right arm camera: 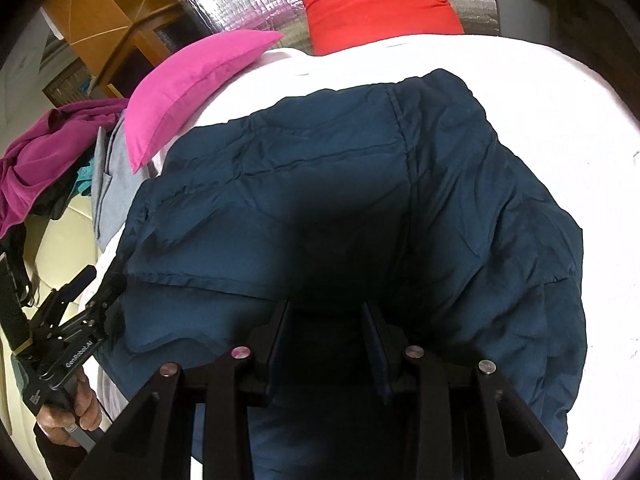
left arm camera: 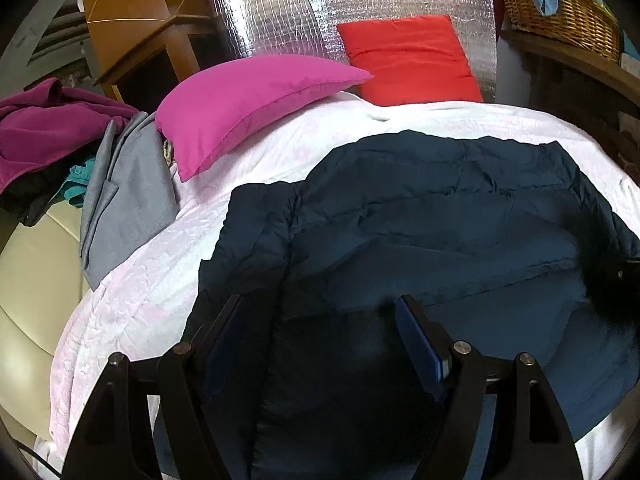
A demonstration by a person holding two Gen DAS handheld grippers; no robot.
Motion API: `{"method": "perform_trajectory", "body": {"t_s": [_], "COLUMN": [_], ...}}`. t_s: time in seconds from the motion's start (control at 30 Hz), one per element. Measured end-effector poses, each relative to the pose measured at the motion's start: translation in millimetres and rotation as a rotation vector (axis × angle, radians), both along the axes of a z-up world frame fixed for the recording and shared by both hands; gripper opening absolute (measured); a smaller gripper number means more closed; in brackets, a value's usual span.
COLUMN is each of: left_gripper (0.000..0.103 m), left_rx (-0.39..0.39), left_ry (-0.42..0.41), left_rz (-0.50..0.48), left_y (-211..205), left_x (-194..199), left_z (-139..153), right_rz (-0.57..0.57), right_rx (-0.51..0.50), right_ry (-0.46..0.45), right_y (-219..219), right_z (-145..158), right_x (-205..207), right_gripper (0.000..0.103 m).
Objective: Fold large clothes
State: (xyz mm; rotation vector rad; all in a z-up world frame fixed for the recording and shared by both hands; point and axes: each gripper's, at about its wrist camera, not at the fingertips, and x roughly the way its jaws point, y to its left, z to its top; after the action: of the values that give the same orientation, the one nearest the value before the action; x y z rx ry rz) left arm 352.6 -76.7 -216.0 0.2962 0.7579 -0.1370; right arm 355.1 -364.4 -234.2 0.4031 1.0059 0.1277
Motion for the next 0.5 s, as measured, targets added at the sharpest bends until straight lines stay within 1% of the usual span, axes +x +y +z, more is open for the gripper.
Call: {"method": "perform_trajectory", "body": {"t_s": [0.5], "left_gripper": [0.077], "left_rx": [0.018], "left_ry": [0.008], "left_rz": [-0.003], "left_y": [0.4], "left_x": [1.5], "left_z": [-4.6], "right_rz": [0.003], "right_rx": [-0.007], "right_ry": [-0.003], "right_y": [1.3], "right_z": [-0.1], "right_x": [-0.1], "right_gripper": [0.04]}}
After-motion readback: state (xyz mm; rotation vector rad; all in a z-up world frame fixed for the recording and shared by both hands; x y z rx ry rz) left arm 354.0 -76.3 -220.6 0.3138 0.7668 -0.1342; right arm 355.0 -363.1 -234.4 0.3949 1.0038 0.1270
